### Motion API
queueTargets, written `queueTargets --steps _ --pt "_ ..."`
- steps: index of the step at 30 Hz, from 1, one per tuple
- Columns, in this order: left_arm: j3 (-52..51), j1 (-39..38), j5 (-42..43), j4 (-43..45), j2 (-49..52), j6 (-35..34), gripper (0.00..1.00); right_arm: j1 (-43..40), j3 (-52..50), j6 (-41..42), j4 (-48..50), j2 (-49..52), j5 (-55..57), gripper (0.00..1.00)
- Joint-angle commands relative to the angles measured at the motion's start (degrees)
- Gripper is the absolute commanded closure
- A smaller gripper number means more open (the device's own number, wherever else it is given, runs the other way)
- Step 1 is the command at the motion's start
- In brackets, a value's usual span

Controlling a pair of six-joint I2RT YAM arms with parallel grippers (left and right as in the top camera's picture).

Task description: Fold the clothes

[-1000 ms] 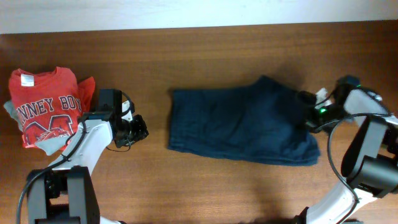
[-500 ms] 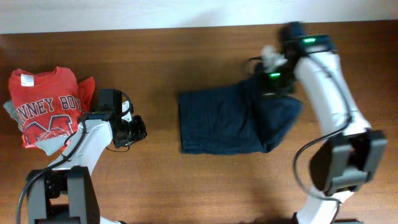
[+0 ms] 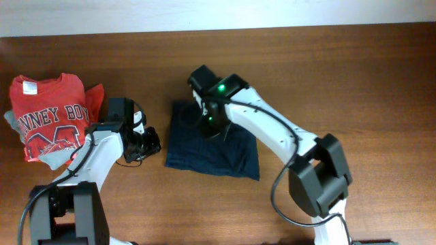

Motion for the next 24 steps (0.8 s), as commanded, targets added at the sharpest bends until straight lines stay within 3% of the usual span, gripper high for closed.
queueTargets --steps 1,6,11,18,19,22,24 --pt "0.17 -0.20 -0.20 -0.33 0.48 0.72 0.73 -0.57 0.70 2.49 0.00 0.15 2.36 0.96" --pt "0.17 -0.17 -1.53 -0.33 0.48 0.74 0.69 -3.02 0.72 1.95 -0.15 -0.72 2.08 0.96" --pt "0.17 -0.11 -11.85 -0.42 0.48 0.92 0.69 -3.96 0.98 1.27 -0.87 -0.96 1.44 0.96" --pt "0.17 2.14 -16.20 -2.69 0.48 -0.17 0.69 -1.60 4.15 -14.38 1.42 -1.03 -11.43 0.95" --pt "0.17 2.62 -16.20 -2.91 0.48 -0.17 0.69 -0.72 4.20 -14.64 3.30 -1.03 -12.63 0.82" --pt "0.17 2.71 -16.13 -3.10 0.48 -0.17 0.69 1.16 4.20 -17.62 8.22 -0.90 -20.85 0.68" --pt "0.17 2.71 -16.00 -3.10 0.48 -0.17 0.69 1.95 4.20 -19.63 10.08 -0.90 -26.32 0.21"
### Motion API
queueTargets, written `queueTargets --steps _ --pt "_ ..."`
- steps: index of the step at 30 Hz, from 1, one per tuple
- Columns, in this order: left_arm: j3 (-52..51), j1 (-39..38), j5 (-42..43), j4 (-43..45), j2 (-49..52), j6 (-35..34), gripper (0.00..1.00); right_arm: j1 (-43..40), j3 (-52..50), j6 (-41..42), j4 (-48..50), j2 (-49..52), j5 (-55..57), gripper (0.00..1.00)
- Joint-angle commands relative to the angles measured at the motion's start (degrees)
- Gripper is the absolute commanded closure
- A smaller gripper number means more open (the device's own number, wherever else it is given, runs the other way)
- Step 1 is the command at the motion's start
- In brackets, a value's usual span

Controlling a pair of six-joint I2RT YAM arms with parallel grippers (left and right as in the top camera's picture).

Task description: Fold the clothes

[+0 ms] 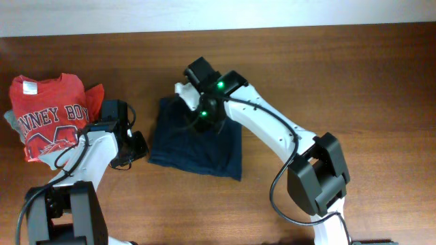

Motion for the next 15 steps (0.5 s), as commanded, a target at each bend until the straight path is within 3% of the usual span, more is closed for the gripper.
queueTargets --steps 1,3,9,12,15 --pt "0.17 0.13 -1.03 -0.20 0.48 -0.15 0.69 1.95 1.20 -5.22 1.99 -1.40 -12.20 0.06" --pt "0.17 0.13 -1.01 -0.22 0.48 -0.15 0.69 2.32 1.20 -6.49 2.36 -1.40 -13.07 0.00" --pt "0.17 0.13 -0.98 -0.87 0.48 -0.13 0.69 0.70 1.25 -7.87 1.18 -1.51 -13.14 0.00" --pt "1.03 0.13 4.81 -1.97 -0.09 2.34 0.68 -3.21 2.08 -4.24 -3.93 -3.06 -4.55 0.02" --pt "3.32 -0.17 11.34 -2.10 -2.23 5.20 0.61 -8.76 4.98 -0.79 -11.85 -5.77 3.91 0.05"
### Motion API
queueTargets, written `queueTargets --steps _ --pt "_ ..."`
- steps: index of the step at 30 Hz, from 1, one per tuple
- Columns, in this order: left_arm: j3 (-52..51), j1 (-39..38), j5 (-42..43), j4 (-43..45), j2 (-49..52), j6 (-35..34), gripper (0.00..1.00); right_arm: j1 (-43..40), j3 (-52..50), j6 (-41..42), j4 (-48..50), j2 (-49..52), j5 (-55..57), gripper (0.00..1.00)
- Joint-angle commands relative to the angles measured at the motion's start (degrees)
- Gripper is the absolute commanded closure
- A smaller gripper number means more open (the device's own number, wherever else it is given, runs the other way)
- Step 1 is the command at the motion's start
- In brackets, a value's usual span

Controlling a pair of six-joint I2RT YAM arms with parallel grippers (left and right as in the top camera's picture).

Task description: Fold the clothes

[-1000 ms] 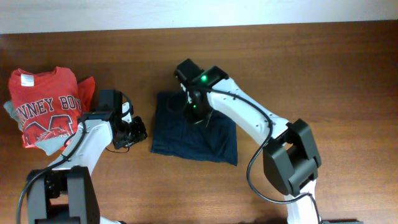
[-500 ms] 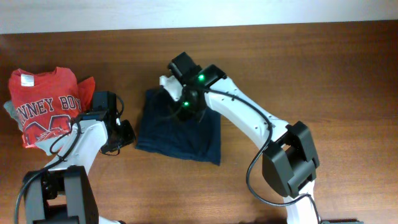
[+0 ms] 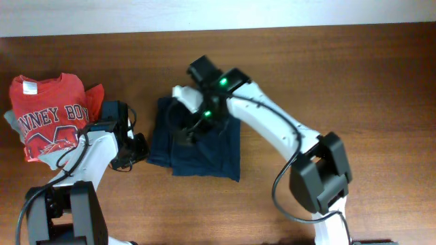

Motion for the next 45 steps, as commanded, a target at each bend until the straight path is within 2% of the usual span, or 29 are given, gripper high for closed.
queueTargets --steps 1,5,10,13,16,20,26,35,38,43,44,45 --pt "3.72 -0.48 9.38 0.59 -2.95 4.50 0.59 -6.84 4.07 3.80 -5.38 -6.32 10.23 0.05" --pt "6.78 -4.52 18.71 6.62 -5.31 6.27 0.47 -13.38 4.24 4.42 -12.70 -8.79 13.35 0.04" --pt "7.17 -13.05 18.82 14.88 -4.42 6.64 0.45 -17.86 4.17 4.39 -18.86 -8.68 13.35 0.05" --pt "7.17 -18.03 14.84 17.77 -2.75 6.60 0.37 -19.26 4.20 4.39 -19.89 -8.68 13.35 0.05" --pt "7.17 -21.94 10.99 19.85 -0.68 6.21 0.35 -19.56 4.20 4.37 -20.46 -8.68 13.35 0.05" --pt "7.19 -24.90 8.87 24.09 1.60 6.21 0.34 -19.54 4.20 4.37 -20.44 -8.68 13.33 0.05" --pt "7.19 -26.56 -2.25 26.08 3.80 6.19 0.35 -19.56 4.20 4.17 -20.98 -8.68 13.35 0.05" --pt "7.30 -26.56 -7.58 26.18 4.04 6.21 0.36 -19.56 4.20 4.15 -20.94 -8.68 13.79 0.04" --pt "7.30 -26.56 -7.61 25.90 4.13 6.23 0.49 -19.56 4.20 4.15 -20.92 -8.68 13.77 0.05" --pt "7.30 -26.56 -9.40 25.97 4.26 6.23 0.91 -19.56 4.20 4.17 -21.03 -8.68 13.77 0.05" --pt "7.30 -26.56 -10.45 25.97 4.26 6.23 0.97 -19.56 4.20 4.17 -21.03 -8.68 13.77 0.05" --pt "7.30 -26.51 -12.02 25.92 4.26 6.23 0.99 -19.56 4.20 4.17 -21.03 -8.68 13.77 0.05"
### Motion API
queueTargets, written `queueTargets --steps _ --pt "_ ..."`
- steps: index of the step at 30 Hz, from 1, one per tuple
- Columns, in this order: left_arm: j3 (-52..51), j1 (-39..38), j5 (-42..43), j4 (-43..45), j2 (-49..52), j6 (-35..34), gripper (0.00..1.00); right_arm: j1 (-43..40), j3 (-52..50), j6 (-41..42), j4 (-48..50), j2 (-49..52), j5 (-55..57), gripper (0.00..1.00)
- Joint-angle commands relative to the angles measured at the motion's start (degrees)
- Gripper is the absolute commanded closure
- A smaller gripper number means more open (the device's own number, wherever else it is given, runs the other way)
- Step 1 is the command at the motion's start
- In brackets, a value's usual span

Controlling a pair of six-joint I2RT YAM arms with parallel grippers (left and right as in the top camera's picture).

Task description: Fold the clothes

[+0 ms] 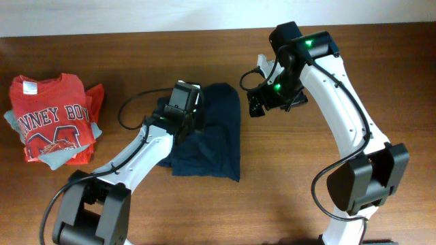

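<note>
A navy garment (216, 139) lies partly folded on the wooden table (136, 54), left of centre. My left gripper (189, 117) rests on the garment's upper left part. Its fingers merge with the dark cloth, so their state is unclear. My right gripper (255, 101) hangs above bare table just right of the garment's top edge. Its fingers stand apart and hold nothing.
A red printed T-shirt (51, 119) lies folded on top of a grey garment (58, 158) at the far left of the table. The left arm stretches diagonally from the lower left over the table.
My right gripper has left the navy garment and now stands open to its right. My left gripper has moved from the garment's left edge onto its upper left part.
The navy garment lay near the centre with my right gripper on its upper part and my left gripper beside its left edge. It then lay further left and narrower. Now the right gripper is off it and the left is on it.
</note>
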Motion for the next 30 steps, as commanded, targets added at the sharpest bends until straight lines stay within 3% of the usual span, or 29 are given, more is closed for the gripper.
queueTargets --steps 1,7,13,15,16,18,25,30 --pt "0.50 0.17 -7.19 -0.13 0.57 0.55 1.00 -0.17 0.61 0.26 -0.24 -0.26 0.74 0.05" --pt "2.82 3.48 -20.90 -3.34 -3.87 0.52 1.00 -0.17 0.61 0.24 -0.22 -0.26 1.55 0.05" --pt "3.41 9.35 -22.43 -2.71 -6.56 -1.95 0.99 -0.17 0.61 0.26 -0.22 -0.26 2.89 0.05" --pt "3.26 10.88 -21.81 -3.19 -4.66 -1.92 0.87 -0.17 0.61 0.26 -0.26 -0.26 2.86 0.04" --pt "3.26 11.56 -20.81 -3.67 -3.23 -1.88 0.69 -0.17 0.61 0.26 -0.39 -0.26 2.86 0.05" --pt "3.26 12.20 -19.93 -4.98 -1.01 -1.88 0.58 -0.17 0.61 0.26 -0.68 -0.26 2.86 0.04" --pt "3.26 12.28 -19.58 -13.92 1.03 -1.88 0.56 -0.15 0.61 -0.24 -1.07 -0.26 2.05 0.00" --pt "3.26 12.57 -19.61 -20.74 1.03 -3.91 0.53 0.98 0.59 -8.20 -0.81 0.00 -8.33 0.00"
